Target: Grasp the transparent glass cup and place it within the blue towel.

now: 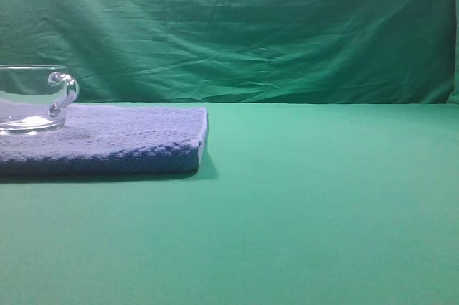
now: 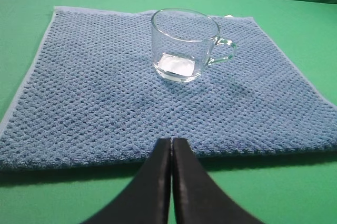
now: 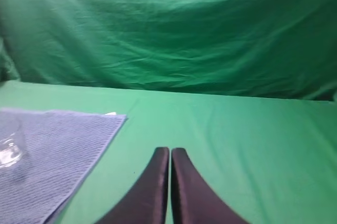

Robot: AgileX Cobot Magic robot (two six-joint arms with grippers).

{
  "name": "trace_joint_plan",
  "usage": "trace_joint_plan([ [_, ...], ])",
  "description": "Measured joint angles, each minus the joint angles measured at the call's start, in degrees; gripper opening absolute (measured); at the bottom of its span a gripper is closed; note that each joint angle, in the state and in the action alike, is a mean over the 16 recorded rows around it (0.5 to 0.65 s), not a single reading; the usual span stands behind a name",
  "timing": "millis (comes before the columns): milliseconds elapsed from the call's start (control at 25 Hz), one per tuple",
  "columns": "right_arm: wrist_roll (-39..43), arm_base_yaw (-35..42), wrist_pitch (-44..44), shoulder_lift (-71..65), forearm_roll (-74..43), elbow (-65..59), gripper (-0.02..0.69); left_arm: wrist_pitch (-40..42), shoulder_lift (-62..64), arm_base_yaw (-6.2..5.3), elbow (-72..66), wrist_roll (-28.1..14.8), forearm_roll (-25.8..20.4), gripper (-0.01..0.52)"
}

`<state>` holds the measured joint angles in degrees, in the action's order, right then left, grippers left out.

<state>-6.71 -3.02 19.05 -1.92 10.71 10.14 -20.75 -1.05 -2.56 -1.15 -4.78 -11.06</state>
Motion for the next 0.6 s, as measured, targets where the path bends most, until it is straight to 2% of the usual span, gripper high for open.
trace_joint_plan([
  [280, 0.0, 3.7, -4.8, 2.4, -1.1, -8.7, 0.000, 0.0, 0.0, 0.00, 0.0, 0.0, 0.0, 0.000],
  [600, 0.0, 4.0, -1.6, 2.5, -2.6, -11.7, 0.000, 0.0, 0.0, 0.00, 0.0, 0.0, 0.0, 0.000],
])
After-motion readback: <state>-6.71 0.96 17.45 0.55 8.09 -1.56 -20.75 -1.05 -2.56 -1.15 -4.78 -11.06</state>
